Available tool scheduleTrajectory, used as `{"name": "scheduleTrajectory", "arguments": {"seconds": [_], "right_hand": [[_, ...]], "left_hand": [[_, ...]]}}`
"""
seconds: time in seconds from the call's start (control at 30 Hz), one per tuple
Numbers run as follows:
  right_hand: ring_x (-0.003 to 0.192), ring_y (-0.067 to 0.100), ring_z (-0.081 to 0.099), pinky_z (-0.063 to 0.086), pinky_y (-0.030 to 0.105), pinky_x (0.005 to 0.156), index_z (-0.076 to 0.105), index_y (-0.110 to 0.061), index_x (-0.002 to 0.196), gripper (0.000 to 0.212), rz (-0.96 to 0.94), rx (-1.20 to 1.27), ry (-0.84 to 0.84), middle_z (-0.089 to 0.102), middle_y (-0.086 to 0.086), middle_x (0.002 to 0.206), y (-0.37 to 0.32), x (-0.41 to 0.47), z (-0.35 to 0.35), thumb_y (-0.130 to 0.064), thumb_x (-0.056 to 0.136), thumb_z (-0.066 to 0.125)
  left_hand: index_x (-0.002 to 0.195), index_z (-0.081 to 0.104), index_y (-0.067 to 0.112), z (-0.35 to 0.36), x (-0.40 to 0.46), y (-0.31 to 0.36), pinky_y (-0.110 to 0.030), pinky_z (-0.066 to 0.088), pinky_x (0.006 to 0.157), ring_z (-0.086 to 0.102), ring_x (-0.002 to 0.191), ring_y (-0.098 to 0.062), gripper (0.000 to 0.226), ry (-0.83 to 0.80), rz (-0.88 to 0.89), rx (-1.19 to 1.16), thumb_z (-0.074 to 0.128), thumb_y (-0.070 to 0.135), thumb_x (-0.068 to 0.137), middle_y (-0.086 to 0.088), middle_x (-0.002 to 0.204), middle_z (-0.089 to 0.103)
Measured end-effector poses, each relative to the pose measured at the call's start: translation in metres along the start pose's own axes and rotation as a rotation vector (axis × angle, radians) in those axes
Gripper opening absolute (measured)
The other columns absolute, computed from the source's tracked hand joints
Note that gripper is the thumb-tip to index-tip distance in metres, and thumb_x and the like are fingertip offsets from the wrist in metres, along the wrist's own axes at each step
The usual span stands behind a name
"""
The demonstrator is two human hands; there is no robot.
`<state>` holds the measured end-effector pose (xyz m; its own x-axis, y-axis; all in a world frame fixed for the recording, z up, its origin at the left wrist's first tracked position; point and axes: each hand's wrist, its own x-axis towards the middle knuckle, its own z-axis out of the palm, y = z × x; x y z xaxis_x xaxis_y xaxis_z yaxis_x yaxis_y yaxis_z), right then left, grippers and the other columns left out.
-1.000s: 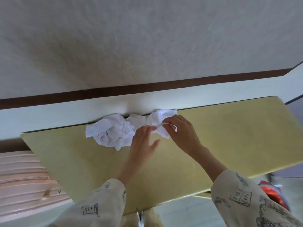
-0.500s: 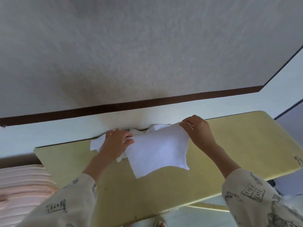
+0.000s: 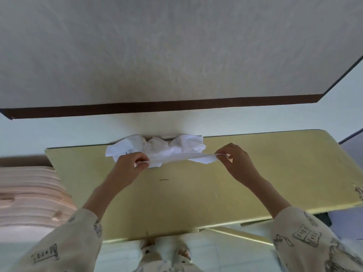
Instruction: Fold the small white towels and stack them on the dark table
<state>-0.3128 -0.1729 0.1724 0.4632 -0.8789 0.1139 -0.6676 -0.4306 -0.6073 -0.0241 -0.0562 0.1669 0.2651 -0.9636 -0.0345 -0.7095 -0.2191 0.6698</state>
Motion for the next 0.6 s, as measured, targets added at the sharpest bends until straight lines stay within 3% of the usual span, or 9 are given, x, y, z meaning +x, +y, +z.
{"name": "scheduleTrajectory", "arguments": {"seconds": [0.13, 0.23, 0.37, 0.5, 0.6], "right_hand": [[0.087, 0.023, 0.059, 0.046, 0.033, 0.084, 0.071, -0.011, 0.09, 0.01, 0.117, 0.034, -0.152, 0.066, 0.002, 0.088, 0.032, -0.04, 0.031, -0.009, 0.087, 0.062], [0.093, 0.024, 0.06, 0.041, 0.029, 0.085, 0.071, -0.01, 0.094, 0.013, 0.251, 0.05, -0.319, 0.069, 0.006, 0.095, 0.047, -0.064, 0.051, -0.012, 0.088, 0.06], [0.097, 0.02, 0.061, 0.035, 0.021, 0.074, 0.072, -0.01, 0.097, 0.017, 0.391, 0.053, -0.432, 0.071, 0.005, 0.1, 0.062, -0.071, 0.071, -0.019, 0.089, 0.059], [0.102, 0.022, 0.061, 0.037, 0.022, 0.076, 0.071, -0.006, 0.096, 0.019, 0.524, 0.138, -0.4, 0.07, 0.009, 0.104, 0.075, -0.059, 0.091, -0.02, 0.089, 0.061], [0.102, 0.026, 0.06, 0.037, 0.024, 0.076, 0.068, -0.004, 0.099, 0.022, 0.604, 0.17, -0.347, 0.068, 0.012, 0.105, 0.086, -0.044, 0.11, -0.021, 0.089, 0.06]], "left_hand": [[0.094, 0.069, 0.011, 0.049, -0.032, -0.029, -0.007, 0.034, 0.063, 0.055, 0.079, -0.01, 0.012, -0.279, -0.097, 0.073, 0.063, 0.013, 0.084, 0.006, 0.081, 0.061], [0.1, 0.069, 0.009, 0.076, -0.051, -0.048, -0.013, 0.034, 0.064, 0.055, 0.082, -0.01, 0.017, -0.42, -0.171, 0.094, 0.059, 0.01, 0.086, 0.003, 0.086, 0.062], [0.099, 0.07, 0.009, 0.099, -0.056, -0.061, -0.018, 0.035, 0.069, 0.055, 0.083, -0.011, 0.018, -0.395, -0.283, 0.077, 0.056, 0.008, 0.087, -0.003, 0.095, 0.068], [0.095, 0.069, 0.008, 0.112, -0.05, -0.072, -0.01, 0.033, 0.06, 0.053, 0.078, -0.011, 0.013, -0.299, -0.362, 0.036, 0.059, 0.011, 0.087, 0.002, 0.083, 0.062], [0.09, 0.068, 0.011, 0.12, -0.034, -0.085, -0.014, 0.033, 0.061, 0.056, 0.078, -0.012, 0.009, -0.225, -0.44, -0.026, 0.064, 0.016, 0.085, 0.004, 0.08, 0.061]]}}
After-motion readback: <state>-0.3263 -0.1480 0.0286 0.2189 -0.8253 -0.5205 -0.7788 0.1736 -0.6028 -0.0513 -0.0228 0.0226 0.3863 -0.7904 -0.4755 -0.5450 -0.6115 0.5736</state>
